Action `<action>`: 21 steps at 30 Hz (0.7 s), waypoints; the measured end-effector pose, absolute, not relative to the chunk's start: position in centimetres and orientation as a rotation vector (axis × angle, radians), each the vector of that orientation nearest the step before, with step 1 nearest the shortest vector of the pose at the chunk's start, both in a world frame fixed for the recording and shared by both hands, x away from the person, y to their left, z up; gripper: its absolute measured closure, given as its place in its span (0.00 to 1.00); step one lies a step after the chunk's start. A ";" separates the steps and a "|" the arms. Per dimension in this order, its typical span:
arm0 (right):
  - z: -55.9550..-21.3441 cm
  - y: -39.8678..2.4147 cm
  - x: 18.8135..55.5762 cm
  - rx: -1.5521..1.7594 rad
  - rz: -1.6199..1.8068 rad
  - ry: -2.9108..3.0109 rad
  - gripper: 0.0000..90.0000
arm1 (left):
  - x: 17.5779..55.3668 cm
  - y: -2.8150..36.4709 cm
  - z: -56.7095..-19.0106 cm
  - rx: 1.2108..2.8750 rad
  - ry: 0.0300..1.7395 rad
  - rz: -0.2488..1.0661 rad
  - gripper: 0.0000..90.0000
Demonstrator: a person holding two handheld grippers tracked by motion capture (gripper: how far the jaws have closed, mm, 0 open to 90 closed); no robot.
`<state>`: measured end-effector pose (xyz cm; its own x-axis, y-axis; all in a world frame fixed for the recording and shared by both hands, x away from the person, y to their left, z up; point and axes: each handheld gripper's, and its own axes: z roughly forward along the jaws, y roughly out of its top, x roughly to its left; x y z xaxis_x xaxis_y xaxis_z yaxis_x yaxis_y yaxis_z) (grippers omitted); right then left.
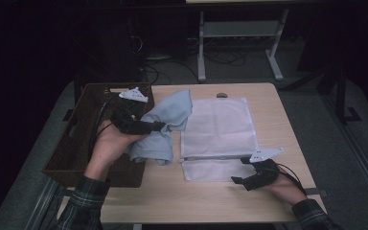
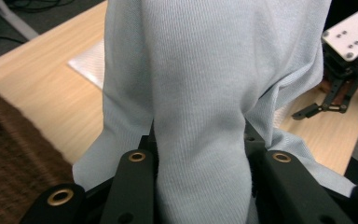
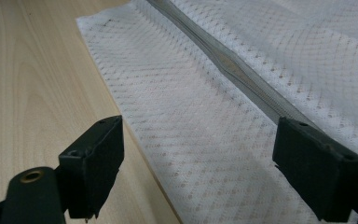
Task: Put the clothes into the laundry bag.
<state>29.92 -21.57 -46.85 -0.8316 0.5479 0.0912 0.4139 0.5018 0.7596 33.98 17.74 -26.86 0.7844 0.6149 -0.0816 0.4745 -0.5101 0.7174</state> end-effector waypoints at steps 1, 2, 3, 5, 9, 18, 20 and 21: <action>-46.8 -21.6 29.9 0.833 1.239 2.580 0.18 | 33.9 17.4 -27.2 2.203 0.798 0.229 0.75; -46.9 -21.6 29.9 0.832 1.238 2.580 0.18 | 33.8 17.2 -27.4 2.205 0.793 0.227 0.75; -46.9 -21.6 29.9 0.834 1.237 2.580 0.18 | 33.7 16.9 -27.7 2.205 0.789 0.224 0.75; -46.9 -21.6 30.0 0.833 1.238 2.579 0.18 | 33.6 16.3 -28.4 2.208 0.784 0.211 0.75; -46.8 -21.7 30.0 0.835 1.242 2.576 0.18 | 33.3 15.5 -29.8 2.214 0.764 0.183 0.75; -46.6 -22.0 30.1 0.839 1.257 2.564 0.17 | 32.8 14.5 -33.1 2.230 0.751 0.132 0.75; -46.6 -22.1 30.2 0.842 1.260 2.562 0.17 | 32.6 14.3 -33.8 2.233 0.750 0.118 0.75; -46.6 -22.2 30.2 0.842 1.260 2.558 0.17 | 32.5 14.3 -34.1 2.236 0.749 0.113 0.75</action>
